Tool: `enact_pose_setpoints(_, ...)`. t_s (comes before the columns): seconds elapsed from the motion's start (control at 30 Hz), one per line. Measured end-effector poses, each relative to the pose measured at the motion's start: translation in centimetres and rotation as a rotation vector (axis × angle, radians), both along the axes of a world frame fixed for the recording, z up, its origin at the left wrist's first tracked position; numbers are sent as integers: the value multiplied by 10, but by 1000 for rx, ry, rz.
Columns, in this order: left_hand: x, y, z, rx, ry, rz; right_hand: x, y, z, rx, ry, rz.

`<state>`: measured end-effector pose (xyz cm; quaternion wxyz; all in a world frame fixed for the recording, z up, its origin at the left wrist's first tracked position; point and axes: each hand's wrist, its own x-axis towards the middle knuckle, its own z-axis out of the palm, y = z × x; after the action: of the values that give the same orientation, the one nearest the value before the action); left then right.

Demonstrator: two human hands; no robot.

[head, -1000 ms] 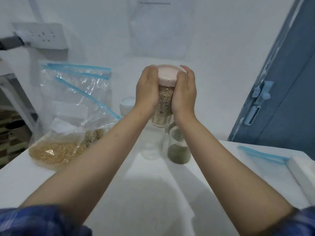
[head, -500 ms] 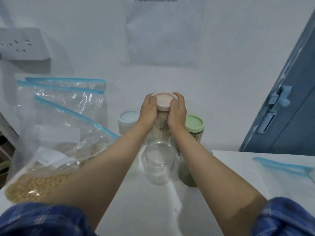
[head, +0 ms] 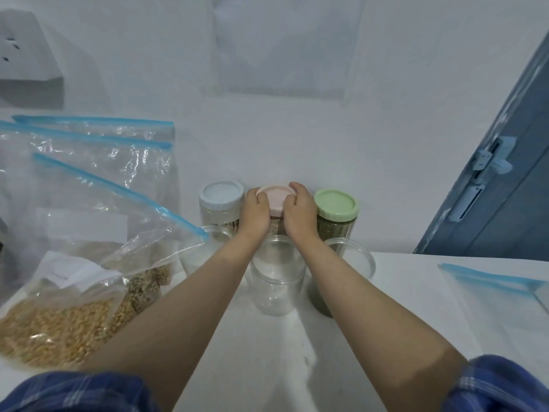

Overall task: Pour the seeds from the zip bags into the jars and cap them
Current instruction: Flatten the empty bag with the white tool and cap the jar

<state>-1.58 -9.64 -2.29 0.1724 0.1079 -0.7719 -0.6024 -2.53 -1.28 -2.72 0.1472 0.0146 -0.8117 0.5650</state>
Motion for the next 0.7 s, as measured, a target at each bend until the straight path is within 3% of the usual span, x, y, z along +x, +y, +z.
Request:
enact_pose_setpoints(0.2, 8, -7, 1, -135, 55, -12, 9, -2, 1, 45, 120, -24)
enact_pose_setpoints(0.4, 24, -25, 23, -226, 352, 78, 22, -15, 26, 69, 377, 21)
enact_pose_setpoints(0.47, 23, -41, 29, -260, 430, 146, 26, -30, 35, 31, 387, 47)
enact_pose_setpoints(0.53, 19, -60, 34, -268, 397, 205, 25, -46, 41, 33, 313, 88)
enact_pose_setpoints(0.6, 15, -75, 36, -221, 280, 225, 19, -62, 41, 146, 177, 118)
enact_pose_setpoints(0.7, 9, -89, 33, -145, 55, 161, 11, -79, 37, 625, -28, 44)
